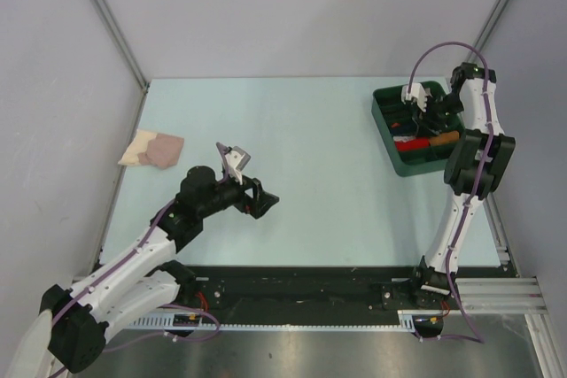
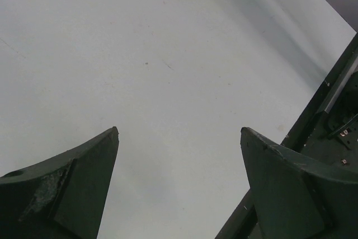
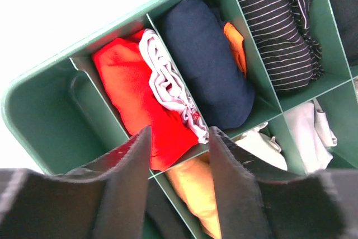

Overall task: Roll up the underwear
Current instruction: Place the underwear in the storage box.

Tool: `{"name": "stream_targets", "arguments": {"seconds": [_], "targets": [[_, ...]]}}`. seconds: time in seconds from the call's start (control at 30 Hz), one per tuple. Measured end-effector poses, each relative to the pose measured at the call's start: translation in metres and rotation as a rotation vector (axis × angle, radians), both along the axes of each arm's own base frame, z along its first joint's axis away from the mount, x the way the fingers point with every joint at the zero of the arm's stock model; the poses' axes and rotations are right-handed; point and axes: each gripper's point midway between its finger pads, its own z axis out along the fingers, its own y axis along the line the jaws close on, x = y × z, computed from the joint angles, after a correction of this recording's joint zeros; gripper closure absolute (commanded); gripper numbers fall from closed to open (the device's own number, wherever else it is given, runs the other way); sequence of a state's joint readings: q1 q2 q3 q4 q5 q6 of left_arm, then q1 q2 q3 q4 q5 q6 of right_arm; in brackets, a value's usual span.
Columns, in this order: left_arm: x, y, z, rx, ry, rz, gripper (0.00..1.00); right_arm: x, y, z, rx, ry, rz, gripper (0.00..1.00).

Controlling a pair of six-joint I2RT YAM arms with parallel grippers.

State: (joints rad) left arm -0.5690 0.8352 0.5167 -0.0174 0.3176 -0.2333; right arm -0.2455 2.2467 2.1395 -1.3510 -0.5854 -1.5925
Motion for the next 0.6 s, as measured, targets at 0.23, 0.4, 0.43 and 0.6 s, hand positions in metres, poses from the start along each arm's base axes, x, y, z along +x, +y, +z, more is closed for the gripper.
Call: {"name": "stream_targets", "arguments": {"seconds": [0.23,0.4,0.43,0.6], "targets": [[0.0,0.001,-0.001,0.006,0.0,-0.002,0.06,-0.001,-0.002,-0.013,-0.003,0.041,-0.024,0.66],[-0.001,0.001,-0.002,0.008,0.003,-0.002,0.06,-0.007,-0.004,-0.041,-0.001,0.109,-0.036,0.66],[-0.001,0.001,-0.002,0.008,0.003,-0.002,0.06,-0.007,-0.004,-0.044,0.001,0.114,-0.042,0.66],[-0.002,0.001,-0.003,0.014,0.011,-0.002,0.06,-0.004,-0.007,-0.038,0.013,0.113,-0.076,0.62]]}}
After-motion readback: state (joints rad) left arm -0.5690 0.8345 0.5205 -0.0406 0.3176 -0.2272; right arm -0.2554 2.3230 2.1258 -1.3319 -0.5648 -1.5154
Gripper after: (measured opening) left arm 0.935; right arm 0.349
